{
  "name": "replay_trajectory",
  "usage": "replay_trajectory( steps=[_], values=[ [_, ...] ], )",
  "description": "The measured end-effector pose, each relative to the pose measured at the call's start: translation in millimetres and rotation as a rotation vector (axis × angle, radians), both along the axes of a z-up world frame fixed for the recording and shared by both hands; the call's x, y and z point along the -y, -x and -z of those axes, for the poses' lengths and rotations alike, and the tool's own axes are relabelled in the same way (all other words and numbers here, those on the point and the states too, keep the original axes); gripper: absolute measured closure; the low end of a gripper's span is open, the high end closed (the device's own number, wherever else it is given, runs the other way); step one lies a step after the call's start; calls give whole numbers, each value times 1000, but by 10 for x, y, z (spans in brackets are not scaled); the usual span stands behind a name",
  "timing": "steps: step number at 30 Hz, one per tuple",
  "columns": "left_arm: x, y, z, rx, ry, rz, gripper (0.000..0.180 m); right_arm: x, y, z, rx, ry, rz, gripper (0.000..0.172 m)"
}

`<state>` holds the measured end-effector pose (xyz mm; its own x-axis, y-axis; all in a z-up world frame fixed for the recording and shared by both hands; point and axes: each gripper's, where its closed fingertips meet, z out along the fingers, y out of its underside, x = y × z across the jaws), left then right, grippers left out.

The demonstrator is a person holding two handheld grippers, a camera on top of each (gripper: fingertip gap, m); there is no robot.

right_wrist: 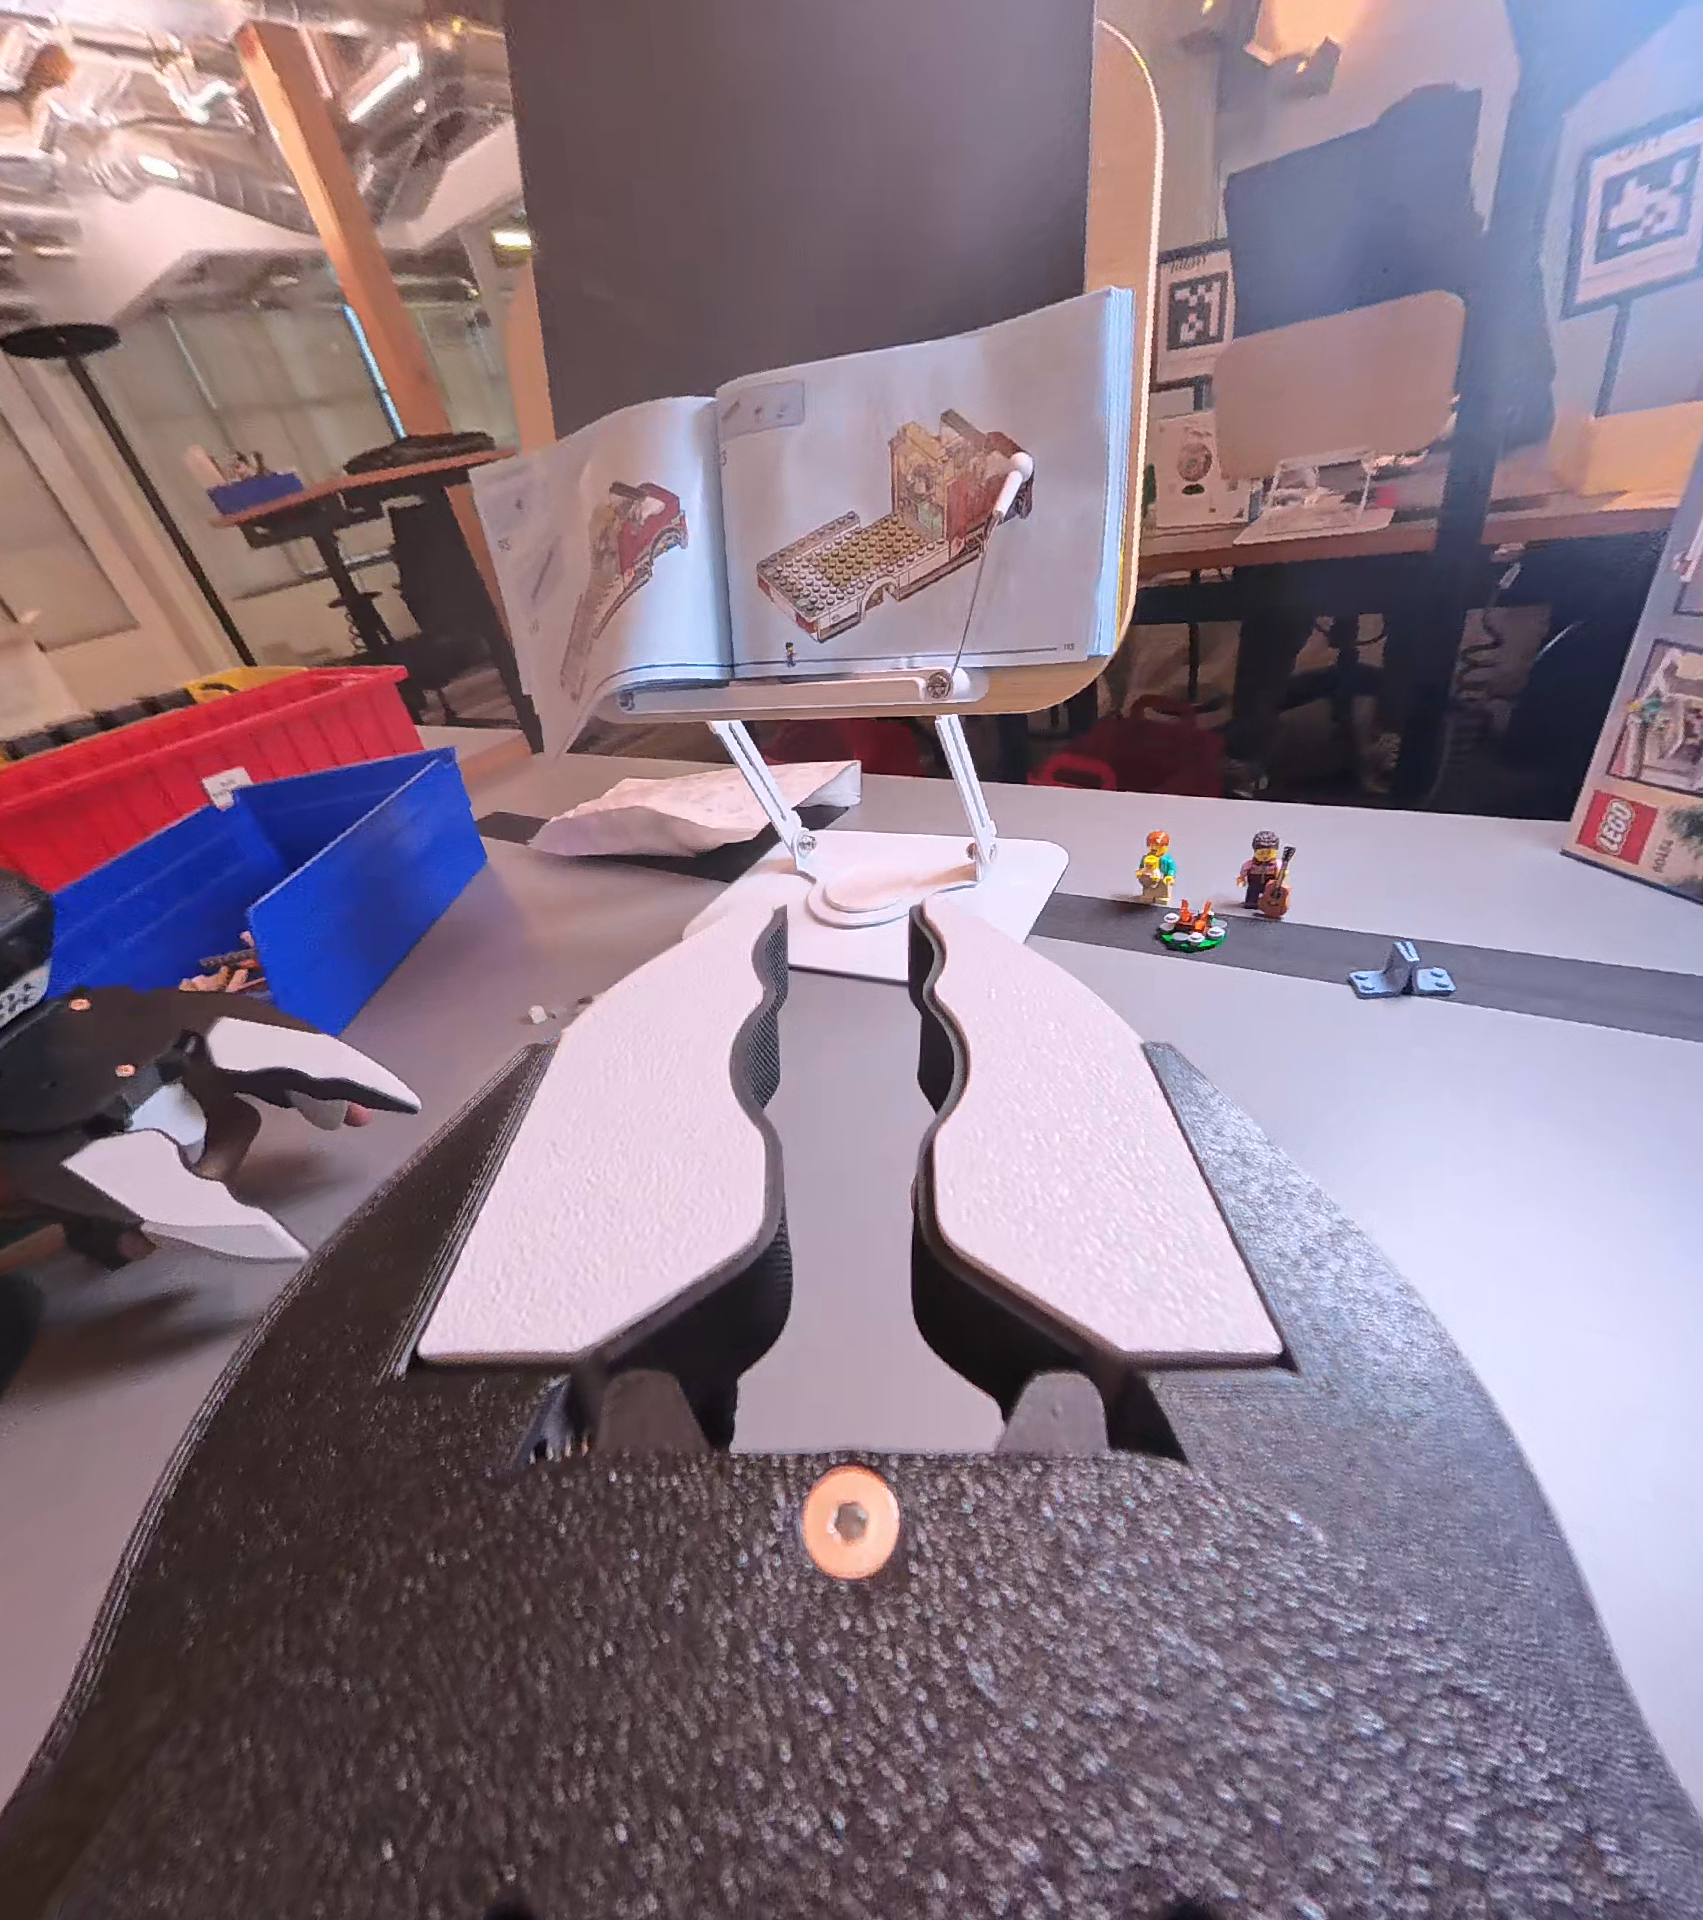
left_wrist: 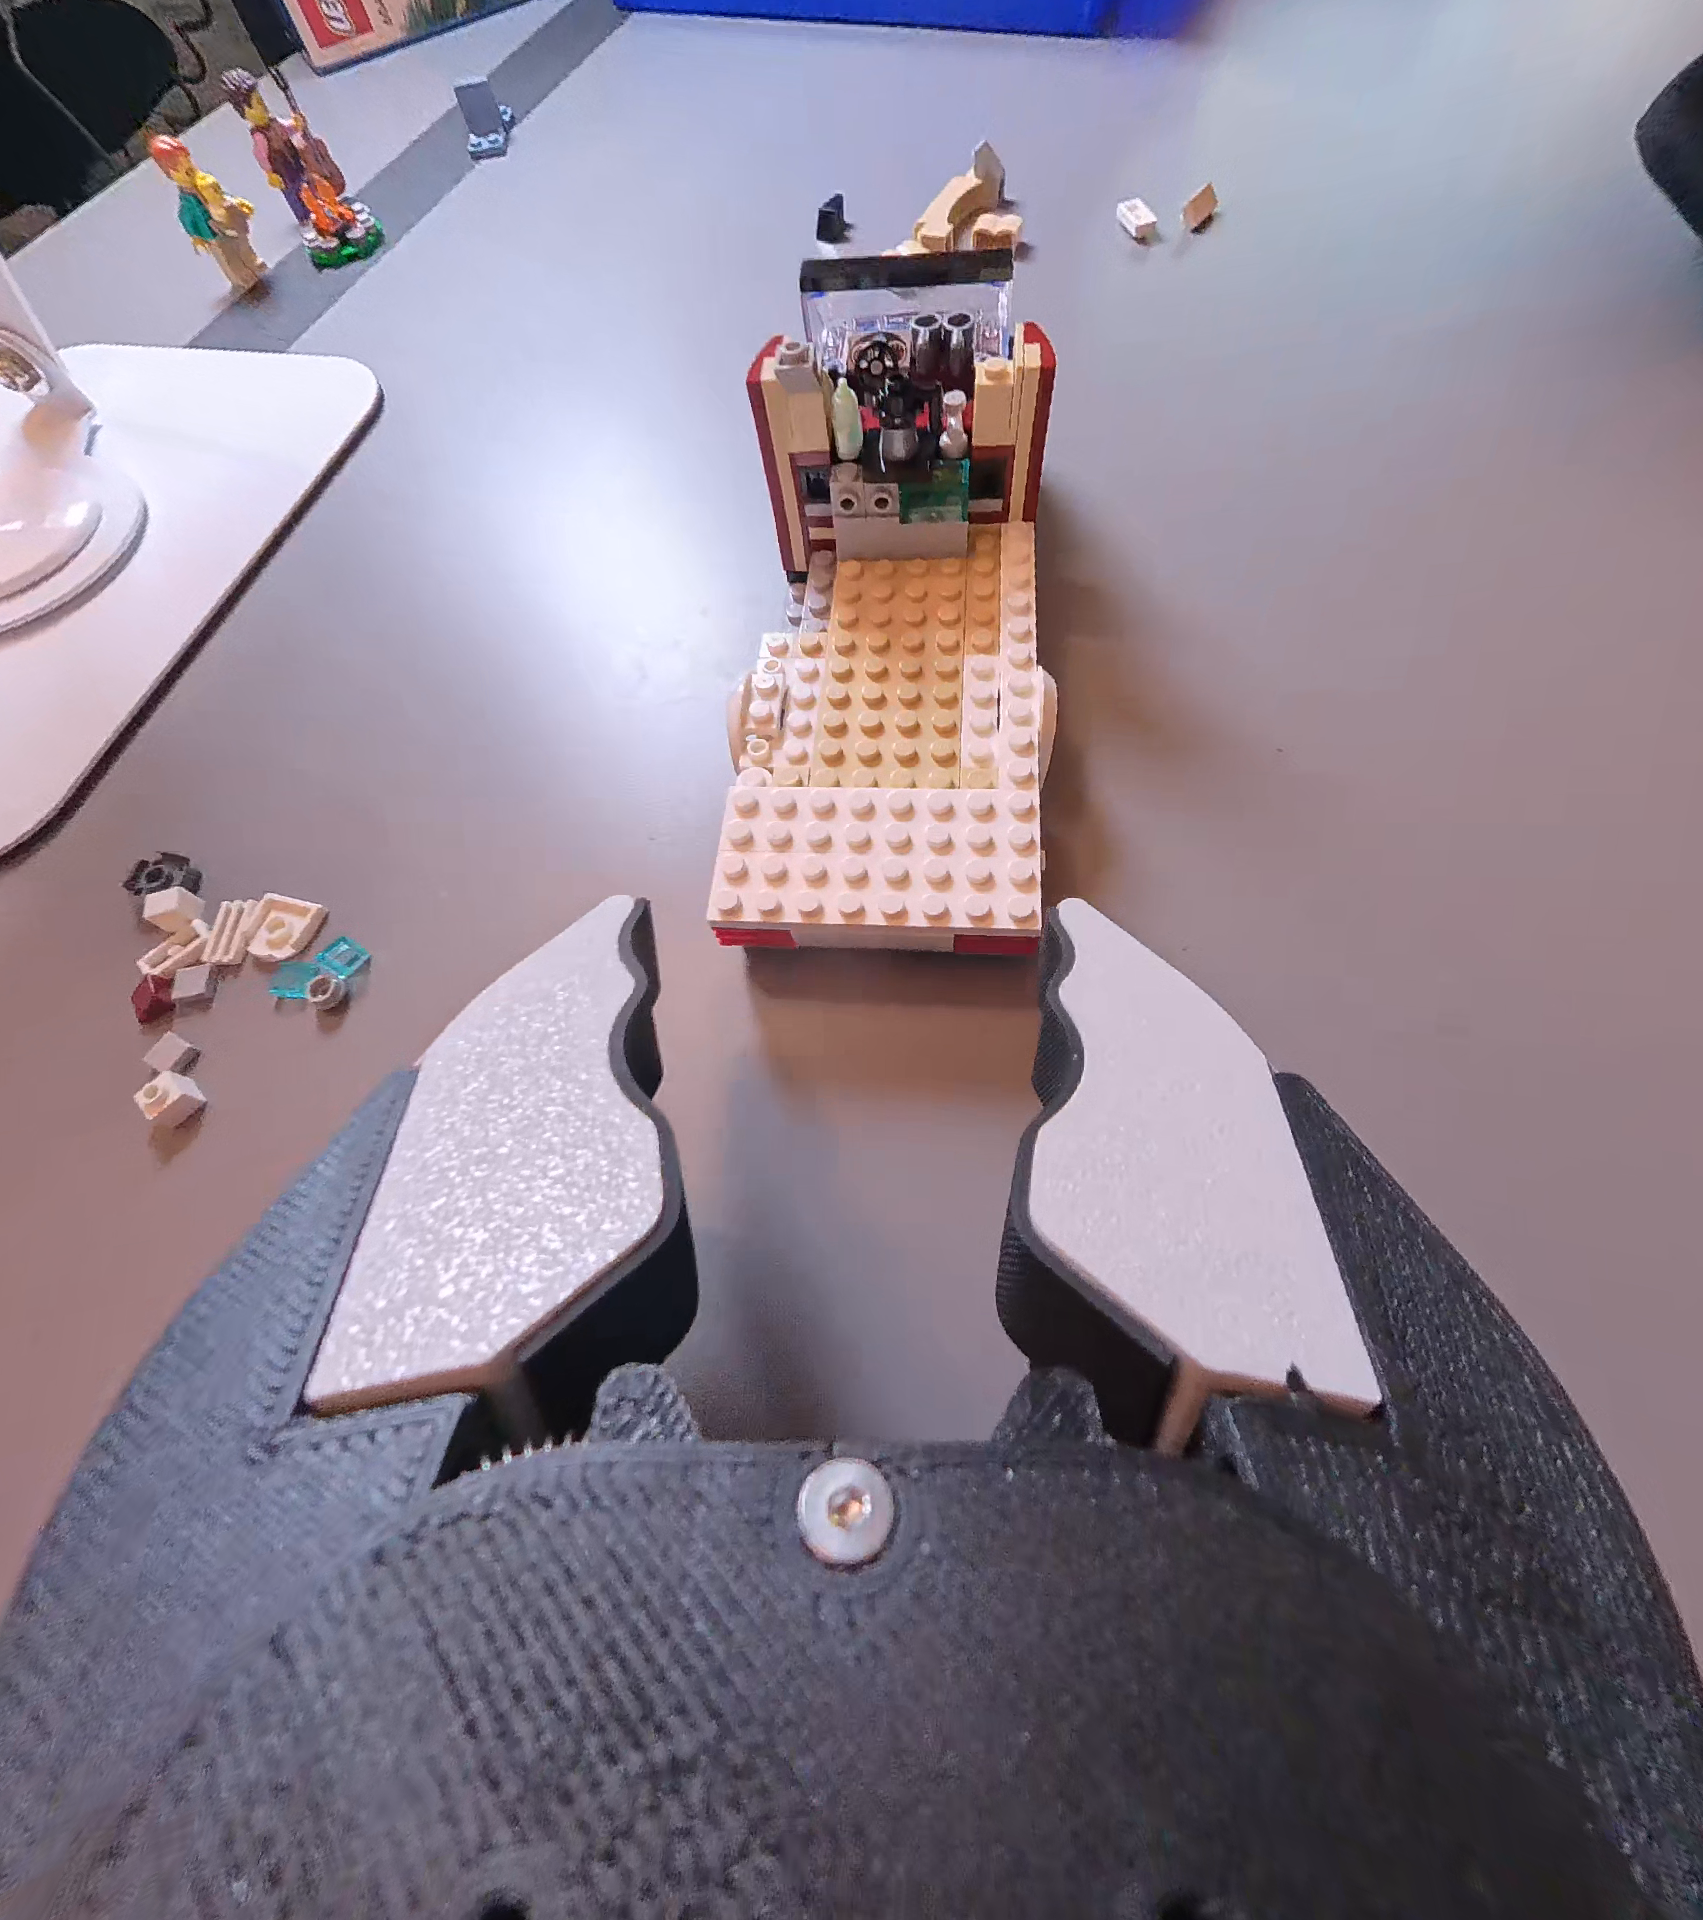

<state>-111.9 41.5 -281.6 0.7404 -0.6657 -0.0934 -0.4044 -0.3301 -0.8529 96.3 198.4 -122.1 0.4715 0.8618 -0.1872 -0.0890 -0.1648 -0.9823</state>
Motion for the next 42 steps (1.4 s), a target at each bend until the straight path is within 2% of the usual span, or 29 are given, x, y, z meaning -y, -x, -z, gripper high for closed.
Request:
replay_trajectory(
  steps=[7, 11, 16, 20, 22, 27, 31, 33, 36, 37, 42],
  values=[
    [-33, 11, -235, 67, -112, -42, 123, -155, 318, -82, 48, -37, -48, 150],
    [-76, 91, -450, 121, -203, -110, 134, -281, 590, -366, 19, -73, -95, 150],
    [-162, 322, -860, 176, -350, -235, 136, -417, 914, -745, -7, -182, -124, 150],
    [-266, 565, -1127, 140, -443, -335, 137, -465, 1208, -869, 7, -257, -138, 150],
    [-357, 696, -1243, 111, -459, -381, 137, -481, 1418, -835, 39, -281, -161, 150],
    [-635, 906, -1646, 194, -509, -447, 138, -454, 2139, -590, 188, -296, -240, 139],
    [-857, 1015, -1828, 283, -531, -480, 139, -433, 2810, -453, 319, -342, -145, 99],
    [-898, 1029, -1814, 314, -519, -485, 139, -484, 3060, -355, 421, -393, -36, 87],
    [-827, 1064, -1698, 296, -515, -502, 141, -627, 3205, -247, 487, -448, 83, 94],
    [-794, 1081, -1654, 284, -513, -509, 142, -668, 3204, -230, 487, -458, 101, 101],
    [-785, 1089, -1598, 284, -502, -500, 144, -722, 3094, -250, 391, -419, 101, 127]
  ],
)
